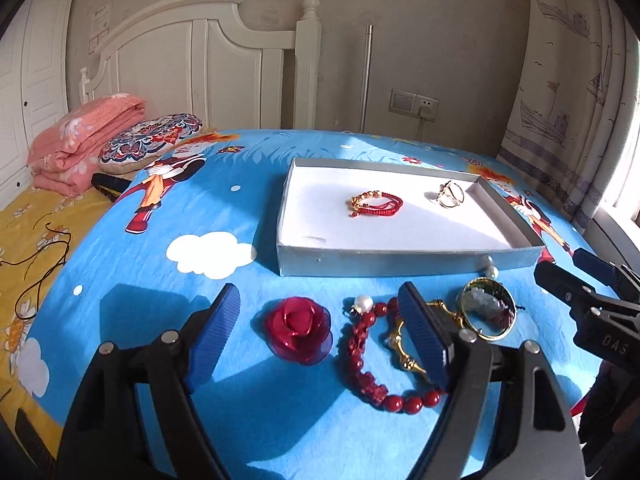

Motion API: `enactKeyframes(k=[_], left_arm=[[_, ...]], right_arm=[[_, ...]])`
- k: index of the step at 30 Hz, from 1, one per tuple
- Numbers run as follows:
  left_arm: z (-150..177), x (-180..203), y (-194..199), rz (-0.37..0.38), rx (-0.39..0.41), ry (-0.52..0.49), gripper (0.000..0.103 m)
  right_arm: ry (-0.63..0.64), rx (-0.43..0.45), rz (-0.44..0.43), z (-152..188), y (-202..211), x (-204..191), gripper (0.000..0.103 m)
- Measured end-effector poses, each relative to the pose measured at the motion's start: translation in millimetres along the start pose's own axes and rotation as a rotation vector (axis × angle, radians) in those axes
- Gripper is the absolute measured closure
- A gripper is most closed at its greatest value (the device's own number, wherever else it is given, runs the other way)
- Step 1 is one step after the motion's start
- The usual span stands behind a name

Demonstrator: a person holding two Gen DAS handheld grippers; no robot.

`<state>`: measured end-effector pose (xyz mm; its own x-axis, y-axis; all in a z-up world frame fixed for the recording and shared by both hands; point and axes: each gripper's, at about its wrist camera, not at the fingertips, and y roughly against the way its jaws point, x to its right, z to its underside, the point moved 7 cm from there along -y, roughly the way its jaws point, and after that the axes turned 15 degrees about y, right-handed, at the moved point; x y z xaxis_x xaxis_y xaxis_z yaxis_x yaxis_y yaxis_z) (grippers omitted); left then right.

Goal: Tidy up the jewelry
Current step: 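Withdraw both tools from the tray back over the loose jewelry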

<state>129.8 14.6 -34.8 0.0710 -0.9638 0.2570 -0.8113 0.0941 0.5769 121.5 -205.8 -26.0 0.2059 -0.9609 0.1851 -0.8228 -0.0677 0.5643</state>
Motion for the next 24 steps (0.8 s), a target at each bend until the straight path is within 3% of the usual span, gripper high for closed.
enactKeyframes(k=[6,12,19,23,24], left_arm=[[29.3,-7.0,7.3,-0.009,-0.033,-0.022,0.025],[49.0,-0.2,10.3,0.035,-0.067,-0.034,0.025],[56.7,13.1,18.8,0.079,-0.050,-0.058,0.027],[49.1,3.2,13.4,0.061,-0.060,-0.002,0.034],[46.8,0.4,10.8,0.053,-0.065,0.011,0.040]], right_arm=[[-0.016,-0.033,-0.006,25.0,3.6,-4.3,0.019],[-0.003,-0.037,-0.019,39.2,9.7,-12.6,0.019],[0.021,-0.026,-0.052,42.0,11.4,-23.0,0.041],[0.023,-0.012,-0.064,40.7,13.5,-25.5,0.043],[0.021,-0.012,-0.068,40.9,13.4,-25.9,0.043]])
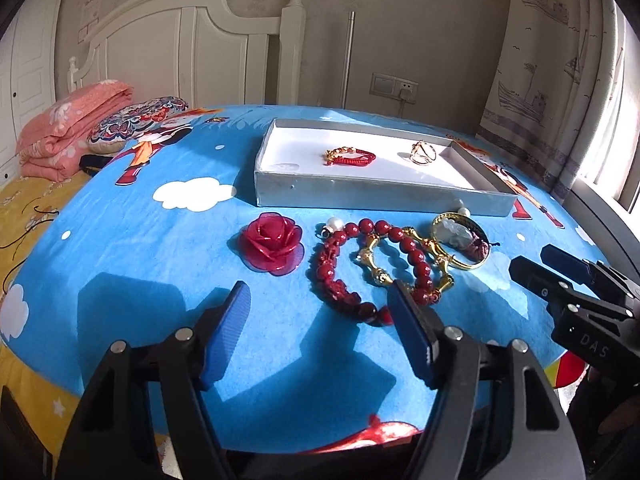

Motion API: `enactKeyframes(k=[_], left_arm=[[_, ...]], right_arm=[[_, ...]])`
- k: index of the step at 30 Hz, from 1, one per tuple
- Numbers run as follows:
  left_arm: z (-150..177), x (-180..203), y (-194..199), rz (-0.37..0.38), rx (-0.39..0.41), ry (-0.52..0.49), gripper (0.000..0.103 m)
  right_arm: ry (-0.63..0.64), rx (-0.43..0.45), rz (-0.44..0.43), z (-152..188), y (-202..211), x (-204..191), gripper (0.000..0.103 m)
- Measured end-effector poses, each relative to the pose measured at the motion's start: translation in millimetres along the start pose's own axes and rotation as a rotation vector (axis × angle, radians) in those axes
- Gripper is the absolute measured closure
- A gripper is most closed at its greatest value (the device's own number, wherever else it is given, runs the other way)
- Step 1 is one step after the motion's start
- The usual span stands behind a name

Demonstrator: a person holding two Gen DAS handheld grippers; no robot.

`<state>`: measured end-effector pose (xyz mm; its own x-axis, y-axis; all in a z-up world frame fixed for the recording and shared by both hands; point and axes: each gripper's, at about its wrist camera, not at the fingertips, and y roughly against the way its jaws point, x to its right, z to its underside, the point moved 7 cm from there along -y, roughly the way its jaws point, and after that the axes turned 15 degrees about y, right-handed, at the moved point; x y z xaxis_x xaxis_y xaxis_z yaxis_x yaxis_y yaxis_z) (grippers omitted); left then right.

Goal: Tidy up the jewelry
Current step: 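Withdraw both tools from the tray back over the loose jewelry, then lower the left tool onto the red bead bracelet and close it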

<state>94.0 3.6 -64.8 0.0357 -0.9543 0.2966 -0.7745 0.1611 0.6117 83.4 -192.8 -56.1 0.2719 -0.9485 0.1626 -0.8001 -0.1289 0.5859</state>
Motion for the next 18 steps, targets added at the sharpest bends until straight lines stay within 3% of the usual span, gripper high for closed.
enactKeyframes(k=[1,10,18], left_arm=[[-1.5,-1.9,-2.5,-0.004,-0.007,0.009,0.047],[-2.4,7.7,-17.1,-0.017,-0.042,-0.004,0.062],[-3.7,7.4,-19.9,-0.068,-0.032,-0.042,0.070]], right_arm=[[-0.001,0.000,-0.003,0.3,-0.2,-0.1,0.043],[-0.005,-0.002,-0.010,1.4,-0.9,-1.7,0.043],[-0.009,0.005,-0.012,0.9,0.7,1.1,0.043]])
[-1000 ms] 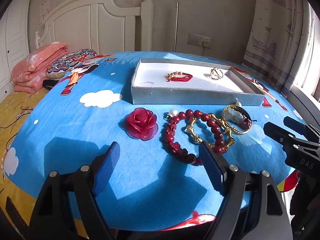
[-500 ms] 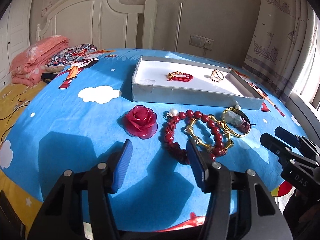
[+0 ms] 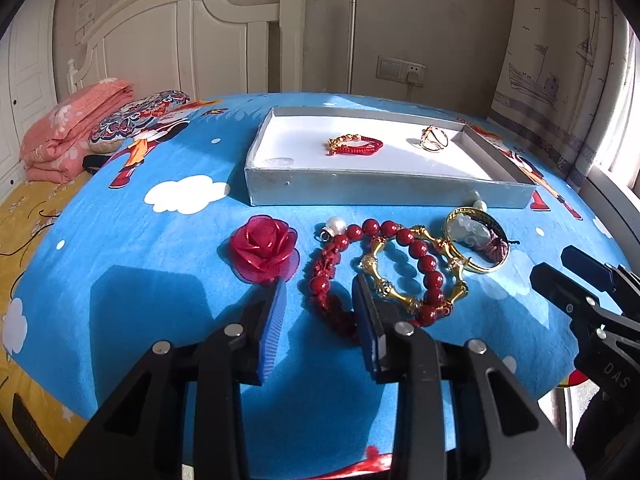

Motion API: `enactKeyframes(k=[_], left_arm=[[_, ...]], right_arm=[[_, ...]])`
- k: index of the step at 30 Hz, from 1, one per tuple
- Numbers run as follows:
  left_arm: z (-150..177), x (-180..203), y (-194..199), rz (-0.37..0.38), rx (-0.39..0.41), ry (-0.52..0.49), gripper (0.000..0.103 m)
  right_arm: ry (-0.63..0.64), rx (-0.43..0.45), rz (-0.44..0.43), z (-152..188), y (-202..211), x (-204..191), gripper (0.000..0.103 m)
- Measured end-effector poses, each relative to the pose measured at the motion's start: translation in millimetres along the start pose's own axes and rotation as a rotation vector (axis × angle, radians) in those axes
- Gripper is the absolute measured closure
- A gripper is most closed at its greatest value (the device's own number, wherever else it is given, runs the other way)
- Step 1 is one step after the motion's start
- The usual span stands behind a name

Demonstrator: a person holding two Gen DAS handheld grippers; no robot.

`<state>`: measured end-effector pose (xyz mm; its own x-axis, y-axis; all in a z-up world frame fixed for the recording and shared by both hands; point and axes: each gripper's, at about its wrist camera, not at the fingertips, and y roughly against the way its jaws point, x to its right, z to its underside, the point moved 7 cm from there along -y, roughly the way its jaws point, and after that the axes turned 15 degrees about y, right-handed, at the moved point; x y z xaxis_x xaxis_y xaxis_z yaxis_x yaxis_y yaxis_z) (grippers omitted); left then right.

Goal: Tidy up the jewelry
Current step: 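Lower the left tool onto the red bead bracelet and close it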

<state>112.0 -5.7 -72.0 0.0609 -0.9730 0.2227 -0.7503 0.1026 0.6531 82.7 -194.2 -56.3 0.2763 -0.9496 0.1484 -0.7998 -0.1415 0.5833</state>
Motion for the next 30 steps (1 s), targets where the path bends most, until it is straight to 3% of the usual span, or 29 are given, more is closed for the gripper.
enactKeyframes(k=[6,10,16,20,24,30], left_arm=[[-9.7,-30.9,0.7,-0.075,0.002,0.053,0.070],[-3.6,-24.9,8.2,-0.024,-0.007,0.043,0.070],[2.5,-14.8,6.1,-0.015,-0.007,0.027,0.071],[-0.1,-19.2,4.5,-0.023,0.004,0.043,0.090],[2.0,-15.0,6.2,-0.016,0.015,0.016,0.090],[-14.6,-11.6,33.2,0.022,0.119,0.034,0.090]], right_arm=[[-0.013,-0.001,-0.010,1.2,-0.9,1.8,0.043],[-0.012,-0.001,-0.012,1.4,-1.2,1.2,0.043],[-0.014,0.002,-0.013,1.4,-0.8,1.9,0.043],[-0.005,0.004,-0.021,0.4,-1.2,-1.1,0.043],[0.014,0.006,-0.030,-0.9,-1.4,-6.4,0.045],[0.055,0.010,-0.061,-5.8,-3.1,-21.3,0.050]])
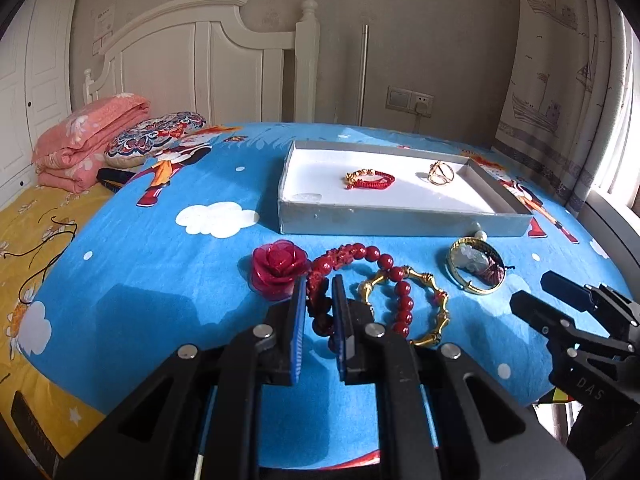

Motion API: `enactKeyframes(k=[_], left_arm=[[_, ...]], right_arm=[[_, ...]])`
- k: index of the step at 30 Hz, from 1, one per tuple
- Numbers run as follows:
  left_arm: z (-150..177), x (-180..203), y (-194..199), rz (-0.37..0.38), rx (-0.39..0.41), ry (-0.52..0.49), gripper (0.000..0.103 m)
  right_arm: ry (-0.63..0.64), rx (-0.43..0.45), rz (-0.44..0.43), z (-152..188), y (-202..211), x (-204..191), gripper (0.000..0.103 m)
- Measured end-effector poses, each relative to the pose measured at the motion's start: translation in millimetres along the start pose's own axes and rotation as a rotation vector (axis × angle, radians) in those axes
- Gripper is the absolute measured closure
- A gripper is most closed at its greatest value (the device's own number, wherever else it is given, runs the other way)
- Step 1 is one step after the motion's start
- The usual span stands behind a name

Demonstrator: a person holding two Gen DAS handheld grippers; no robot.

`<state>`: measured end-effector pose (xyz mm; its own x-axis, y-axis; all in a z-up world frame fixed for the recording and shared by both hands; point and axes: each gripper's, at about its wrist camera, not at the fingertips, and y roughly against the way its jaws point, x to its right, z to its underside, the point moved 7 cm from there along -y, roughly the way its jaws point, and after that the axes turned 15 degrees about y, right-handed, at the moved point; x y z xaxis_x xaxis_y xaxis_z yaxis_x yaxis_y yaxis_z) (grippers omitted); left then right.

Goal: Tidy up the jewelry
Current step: 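Lower the left tool onto the red bead bracelet and close it, then lift the bead bracelet with left tool while right tool grasps gold bamboo bangle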

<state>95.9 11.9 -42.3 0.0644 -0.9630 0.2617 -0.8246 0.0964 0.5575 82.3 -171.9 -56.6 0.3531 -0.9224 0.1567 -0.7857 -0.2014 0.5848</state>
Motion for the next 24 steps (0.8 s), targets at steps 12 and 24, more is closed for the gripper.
enactKeyframes(k=[12,24], left_arm=[[-28.6,-10.1,36.8,0.014,0.090,0.022,0.090],[-7.6,-24.1,24.8,0.027,0.026,0.049,0.090]], right_arm=[[0.066,-0.016,-0.104,-28.9,-24.1,-48.7,0.056],[0.095,-0.087,-0.092,-23.8,-42.2,-57.1,0.077]])
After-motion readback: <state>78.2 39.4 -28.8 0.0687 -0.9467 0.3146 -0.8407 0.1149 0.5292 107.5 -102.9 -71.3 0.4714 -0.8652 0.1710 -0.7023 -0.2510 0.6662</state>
